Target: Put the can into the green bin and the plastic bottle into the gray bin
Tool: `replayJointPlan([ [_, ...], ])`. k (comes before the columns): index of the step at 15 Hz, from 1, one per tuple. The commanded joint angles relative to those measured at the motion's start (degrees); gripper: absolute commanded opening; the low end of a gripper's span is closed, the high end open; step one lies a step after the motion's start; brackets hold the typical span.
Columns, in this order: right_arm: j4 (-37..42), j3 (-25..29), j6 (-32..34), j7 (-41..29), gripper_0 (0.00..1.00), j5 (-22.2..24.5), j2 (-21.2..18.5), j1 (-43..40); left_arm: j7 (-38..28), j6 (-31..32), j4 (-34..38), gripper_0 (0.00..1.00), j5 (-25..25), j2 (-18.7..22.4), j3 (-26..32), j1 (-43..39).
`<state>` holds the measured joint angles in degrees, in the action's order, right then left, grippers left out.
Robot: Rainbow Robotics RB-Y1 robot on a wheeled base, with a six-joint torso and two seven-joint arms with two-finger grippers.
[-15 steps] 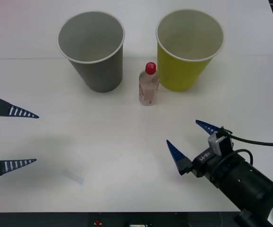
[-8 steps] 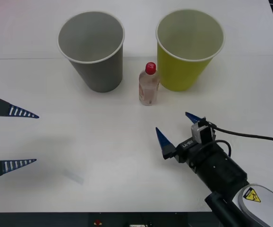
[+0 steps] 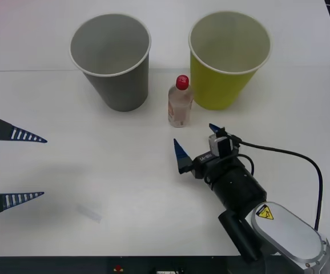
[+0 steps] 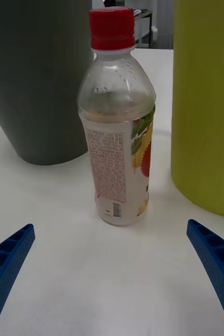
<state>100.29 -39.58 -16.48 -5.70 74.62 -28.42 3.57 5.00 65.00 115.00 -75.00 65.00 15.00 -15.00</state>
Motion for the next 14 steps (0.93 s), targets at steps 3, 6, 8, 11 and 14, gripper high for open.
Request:
replayJointPlan([
  [3,-5.6,-0.3,-1.7,-0.1,1.0,0.9,4.8,4.4,0.0,0.0,0.0,1.0,0.0,0.0,0.0,0.0],
  [6,-9.6,-0.4,-3.1,0.1,1.0,1.0,7.8,7.4,0.0,0.0,0.0,1.0,0.0,0.0,0.0,0.0],
  [8,-11.9,-0.5,-3.7,-0.1,1.0,1.0,9.3,9.3,0.0,0.0,0.0,1.0,0.0,0.0,0.0,0.0],
  [11,-15.5,-0.5,-4.4,-0.4,1.0,1.0,11.1,12.2,0.0,0.0,0.0,1.0,0.0,0.0,0.0,0.0],
  [14,-19.4,-0.4,-5.1,-0.5,1.0,0.9,12.5,15.4,0.0,0.0,0.0,1.0,0.0,0.0,0.0,0.0],
])
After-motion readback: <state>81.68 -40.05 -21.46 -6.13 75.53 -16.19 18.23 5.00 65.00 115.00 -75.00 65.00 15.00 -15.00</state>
